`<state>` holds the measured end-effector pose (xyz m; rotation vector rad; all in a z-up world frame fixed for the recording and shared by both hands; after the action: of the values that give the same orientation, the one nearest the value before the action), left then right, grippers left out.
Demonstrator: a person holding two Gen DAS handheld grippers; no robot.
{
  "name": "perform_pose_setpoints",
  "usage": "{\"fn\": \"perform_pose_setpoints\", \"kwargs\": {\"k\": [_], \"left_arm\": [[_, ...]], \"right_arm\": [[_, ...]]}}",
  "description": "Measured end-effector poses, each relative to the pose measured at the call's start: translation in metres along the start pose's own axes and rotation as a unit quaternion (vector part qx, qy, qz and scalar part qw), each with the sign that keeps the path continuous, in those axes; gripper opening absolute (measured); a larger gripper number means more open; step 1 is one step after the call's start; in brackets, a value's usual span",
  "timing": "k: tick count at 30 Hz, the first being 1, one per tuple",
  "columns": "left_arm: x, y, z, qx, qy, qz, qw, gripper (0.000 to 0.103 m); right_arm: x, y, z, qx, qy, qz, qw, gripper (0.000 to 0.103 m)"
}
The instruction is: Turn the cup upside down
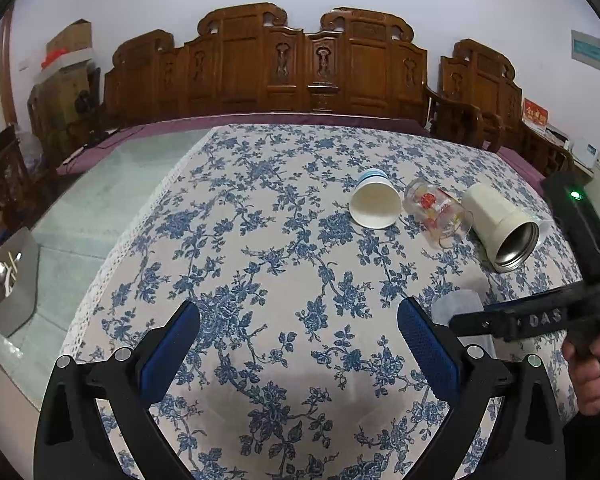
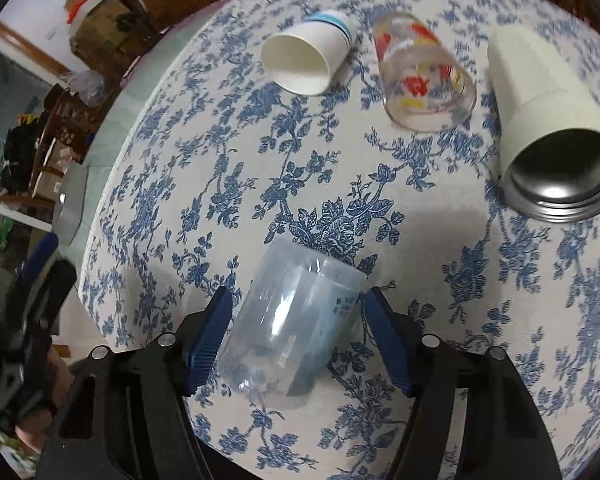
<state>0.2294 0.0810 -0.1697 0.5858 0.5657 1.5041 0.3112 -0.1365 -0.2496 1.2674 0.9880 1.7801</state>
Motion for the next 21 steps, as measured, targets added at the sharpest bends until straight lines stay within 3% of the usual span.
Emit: {"fn": "perform_pose_setpoints", "kwargs": {"k": [10,14,17,21], "left_arm": [[-0.001,0.0,-0.001,0.002,0.0,-0.006,1.0,0.095],[-0.001,-0.001,-0.001,0.004,-0.001,-0.006,1.0,0.095],[-0.002,-0.001,-0.001,0.005,-0.004,-0.005,1.0,0.095],[-0.004,-0.003,-0.003,0.009,-0.004,-0.007,0.9999,0.095]], "right_arm": [[-0.013,-0.015,0.013,0.041,-0.045,0.03,0.998,0.071],[-0.015,-0.016,0.016,0.045,-0.051,0.037,0.997,0.064],[-0.014,-0.015,0.017,0.04,-0.045,0.039,0.997,0.062],[-0.012,0.002,0.02,-0.014,-0.021,0.031,0.999,0.062]]}}
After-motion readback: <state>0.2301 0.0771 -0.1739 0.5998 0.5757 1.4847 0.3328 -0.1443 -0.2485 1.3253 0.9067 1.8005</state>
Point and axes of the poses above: each gripper's, at about its wrist camera, not at the fingertips, and y roughly against the way its jaws point, x to its left, z to its top, the point moved 4 cm from there along -y, roughly the way its jaws point, and after that the axes turned 2 degrees about -y, right-handed, at the moved point
